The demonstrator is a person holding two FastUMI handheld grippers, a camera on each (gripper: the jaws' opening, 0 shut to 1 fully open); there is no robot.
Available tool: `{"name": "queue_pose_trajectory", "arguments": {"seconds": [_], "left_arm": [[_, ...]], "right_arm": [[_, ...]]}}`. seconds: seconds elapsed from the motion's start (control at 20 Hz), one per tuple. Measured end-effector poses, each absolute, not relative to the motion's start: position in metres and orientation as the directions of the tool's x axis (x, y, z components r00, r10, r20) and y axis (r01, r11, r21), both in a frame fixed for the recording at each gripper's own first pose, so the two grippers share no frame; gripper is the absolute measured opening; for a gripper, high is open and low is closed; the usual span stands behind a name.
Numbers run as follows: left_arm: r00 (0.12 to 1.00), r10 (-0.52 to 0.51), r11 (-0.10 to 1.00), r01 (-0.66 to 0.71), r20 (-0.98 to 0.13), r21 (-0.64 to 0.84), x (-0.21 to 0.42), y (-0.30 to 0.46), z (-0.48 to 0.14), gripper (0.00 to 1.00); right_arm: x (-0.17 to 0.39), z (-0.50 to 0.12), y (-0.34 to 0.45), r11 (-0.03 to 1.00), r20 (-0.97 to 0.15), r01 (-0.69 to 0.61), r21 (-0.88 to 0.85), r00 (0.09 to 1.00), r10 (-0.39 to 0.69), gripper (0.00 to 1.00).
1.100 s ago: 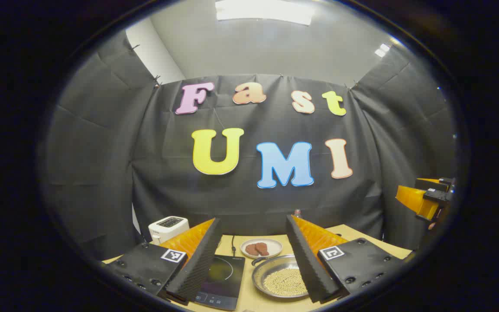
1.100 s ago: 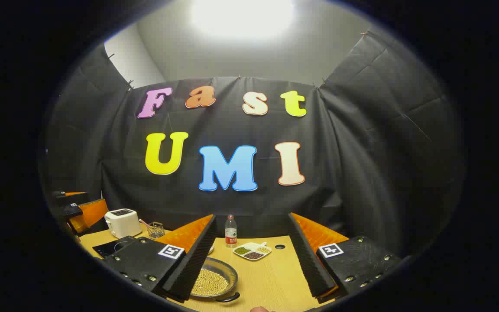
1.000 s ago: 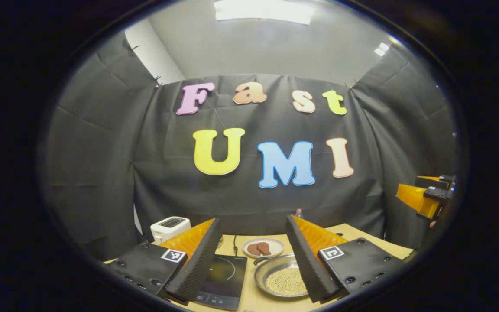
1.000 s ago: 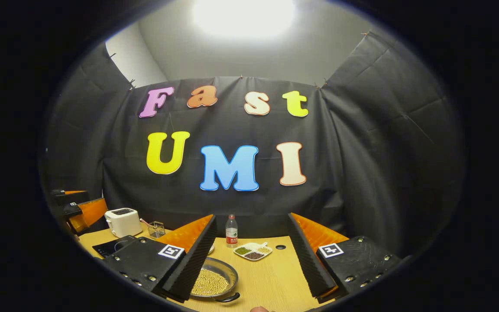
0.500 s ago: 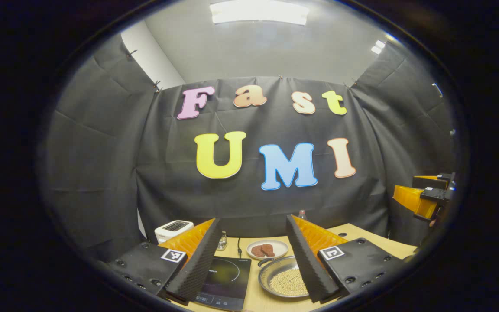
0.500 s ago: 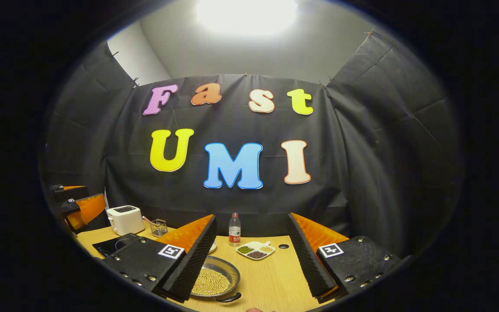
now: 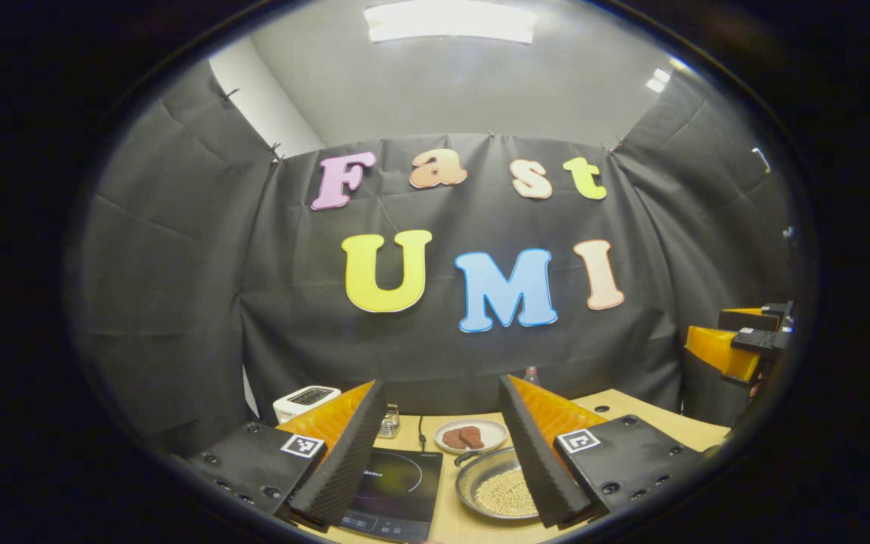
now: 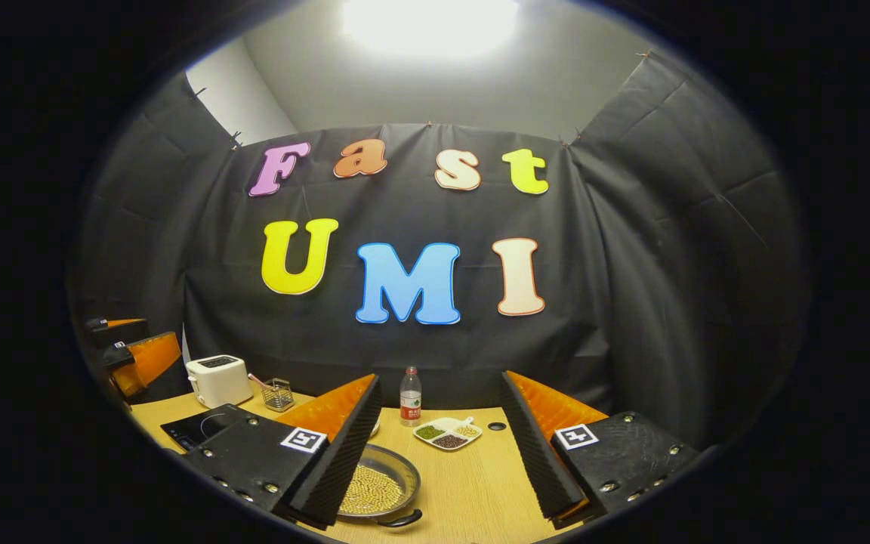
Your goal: First push the handle of the pot to place it horizontally, then grasp the pot with both hands and set it on the induction cooktop.
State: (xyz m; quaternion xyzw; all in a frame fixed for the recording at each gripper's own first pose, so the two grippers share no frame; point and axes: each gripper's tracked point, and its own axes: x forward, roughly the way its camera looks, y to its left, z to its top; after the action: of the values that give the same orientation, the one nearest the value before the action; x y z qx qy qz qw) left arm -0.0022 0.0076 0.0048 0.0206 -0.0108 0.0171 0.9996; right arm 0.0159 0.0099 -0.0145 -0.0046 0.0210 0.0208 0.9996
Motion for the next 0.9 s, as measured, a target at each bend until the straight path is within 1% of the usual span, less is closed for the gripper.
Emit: {"name": "queue_pose_trajectory", "arguments": {"seconds": [0.05, 0.15, 0.2, 0.25, 0.3, 0.35, 0.4, 0.45, 0.5, 0.55, 0.6, 0.65, 0.7, 0.9], "left_arm": [[0.999, 0.036, 0.998, -0.037, 0.023, 0.043, -0.002, 0.009, 0.005, 0.98], [0.999, 0.041, 0.998, -0.042, 0.024, 0.044, -0.002, 0.012, 0.004, 1.00], [0.999, 0.043, 0.998, -0.044, 0.025, 0.044, -0.003, 0.014, 0.004, 1.00], [0.999, 0.046, 0.998, -0.047, 0.026, 0.044, -0.003, 0.017, 0.004, 0.97], [0.998, 0.050, 0.998, -0.051, 0.027, 0.044, -0.004, 0.020, 0.005, 0.94], [0.998, 0.054, 0.998, -0.055, 0.027, 0.044, -0.005, 0.023, 0.004, 0.92], [0.998, 0.058, 0.997, -0.059, 0.026, 0.044, -0.006, 0.026, 0.004, 0.96], [0.998, 0.061, 0.997, -0.062, 0.026, 0.042, -0.007, 0.029, 0.004, 1.00], [0.998, 0.063, 0.997, -0.064, 0.026, 0.042, -0.009, 0.032, 0.004, 1.00], [0.997, 0.067, 0.997, -0.068, 0.027, 0.044, -0.010, 0.036, 0.004, 1.00], [0.997, 0.070, 0.996, -0.071, 0.028, 0.046, -0.011, 0.039, 0.004, 1.00], [0.997, 0.073, 0.996, -0.075, 0.030, 0.048, -0.012, 0.042, 0.004, 1.00], [0.996, 0.078, 0.996, -0.080, 0.031, 0.049, -0.013, 0.046, 0.005, 0.98], [0.995, 0.091, 0.994, -0.093, 0.037, 0.056, -0.017, 0.065, 0.006, 0.92]], "right_arm": [[0.016, -0.016, 0.013, 0.999, -0.048, -0.046, -0.007, 0.998, 0.046, 0.94], [0.017, -0.016, 0.014, 0.999, -0.052, -0.047, -0.007, 0.998, 0.047, 0.83], [0.017, -0.018, 0.018, 0.998, -0.057, -0.055, -0.008, 0.997, 0.054, 0.75], [0.019, -0.021, 0.021, 0.998, -0.063, -0.054, -0.014, 0.997, 0.053, 0.74], [0.016, -0.020, 0.025, 0.998, -0.067, -0.065, -0.013, 0.996, 0.064, 0.62], [0.016, -0.021, 0.027, 0.997, -0.073, -0.072, -0.011, 0.995, 0.071, 0.63], [0.016, -0.026, 0.033, 0.996, -0.091, -0.085, -0.012, 0.992, 0.084, 0.52], [0.015, -0.030, 0.034, 0.995, -0.099, -0.097, -0.012, 0.990, 0.095, 0.54], [0.013, -0.031, 0.042, 0.993, -0.115, -0.116, -0.011, 0.987, 0.114, 0.44], [0.017, -0.034, 0.042, 0.995, -0.120, -0.104, -0.010, 0.988, 0.102, 0.44], [0.015, -0.033, 0.043, 0.996, -0.117, -0.093, -0.006, 0.989, 0.092, 0.19], [0.016, -0.035, 0.042, 0.996, -0.120, -0.084, 0.001, 0.989, 0.083, 0.08], [0.014, -0.040, 0.051, 0.994, -0.136, -0.108, 0.015, 0.985, 0.109, 0.03], [0.007, -0.066, 0.078, 0.983, -0.231, -0.180, 0.036, 0.955, 0.183, 0.03]]}}
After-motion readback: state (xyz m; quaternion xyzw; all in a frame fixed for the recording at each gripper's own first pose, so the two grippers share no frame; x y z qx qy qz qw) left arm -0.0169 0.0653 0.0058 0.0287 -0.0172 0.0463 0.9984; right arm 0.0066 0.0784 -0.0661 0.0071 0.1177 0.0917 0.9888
